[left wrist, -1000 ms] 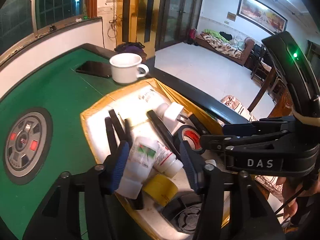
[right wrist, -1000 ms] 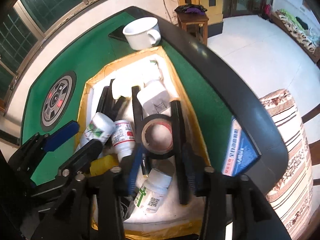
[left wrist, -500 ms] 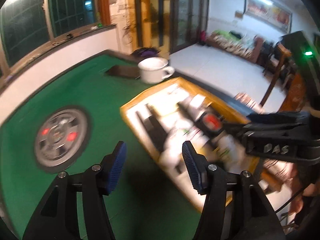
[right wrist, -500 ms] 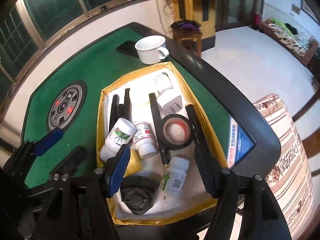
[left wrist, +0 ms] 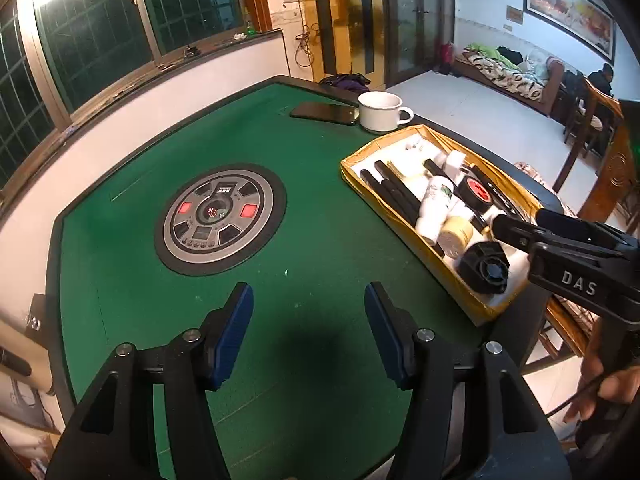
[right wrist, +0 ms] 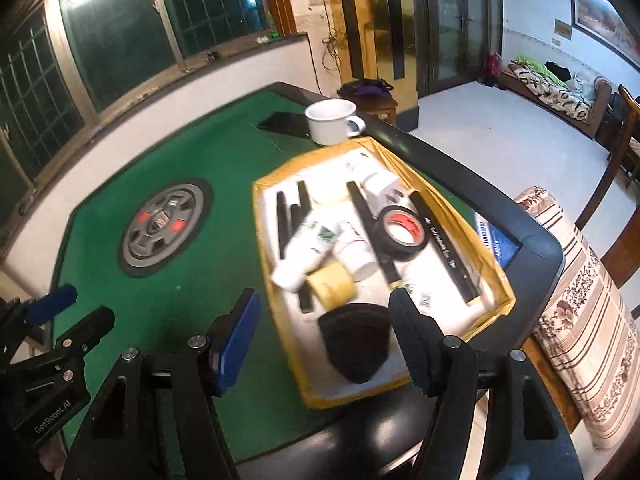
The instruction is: Organize rigid objects
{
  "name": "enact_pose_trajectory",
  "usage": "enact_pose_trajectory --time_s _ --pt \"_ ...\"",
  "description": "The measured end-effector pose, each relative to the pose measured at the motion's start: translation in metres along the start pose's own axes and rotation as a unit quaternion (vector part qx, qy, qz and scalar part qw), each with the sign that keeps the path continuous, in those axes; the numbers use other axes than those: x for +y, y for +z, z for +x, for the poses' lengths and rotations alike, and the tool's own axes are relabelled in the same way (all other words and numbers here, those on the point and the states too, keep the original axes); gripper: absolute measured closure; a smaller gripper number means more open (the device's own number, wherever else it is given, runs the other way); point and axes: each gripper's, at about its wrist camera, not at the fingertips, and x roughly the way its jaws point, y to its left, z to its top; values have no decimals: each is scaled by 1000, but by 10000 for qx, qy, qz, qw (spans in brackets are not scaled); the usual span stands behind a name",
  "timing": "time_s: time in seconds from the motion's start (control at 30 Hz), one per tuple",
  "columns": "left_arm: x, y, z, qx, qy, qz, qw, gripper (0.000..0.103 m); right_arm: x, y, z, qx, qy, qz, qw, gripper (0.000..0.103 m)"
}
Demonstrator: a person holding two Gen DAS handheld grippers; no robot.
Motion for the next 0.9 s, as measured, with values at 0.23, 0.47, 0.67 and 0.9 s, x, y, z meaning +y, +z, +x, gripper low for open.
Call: enact_pose_trajectory --time_s 0.23,0.47,0.67,0.9 --pt "-6 -20 0 -79 153 318 9993 46 24 -19 4 121 135 -190 9997 29" --pt "-19 -30 0 -9 -133 455 9989 46 32 -29 4 242 88 -316 9992 20" --pt "-27 -28 -2 -35 -152 469 9988 46 19 -32 0 291 -82 -165 9994 20" --pt "-43 -26 -6 -90 -202 599 9980 46 3 -33 -9 281 -143 -92 9995 20"
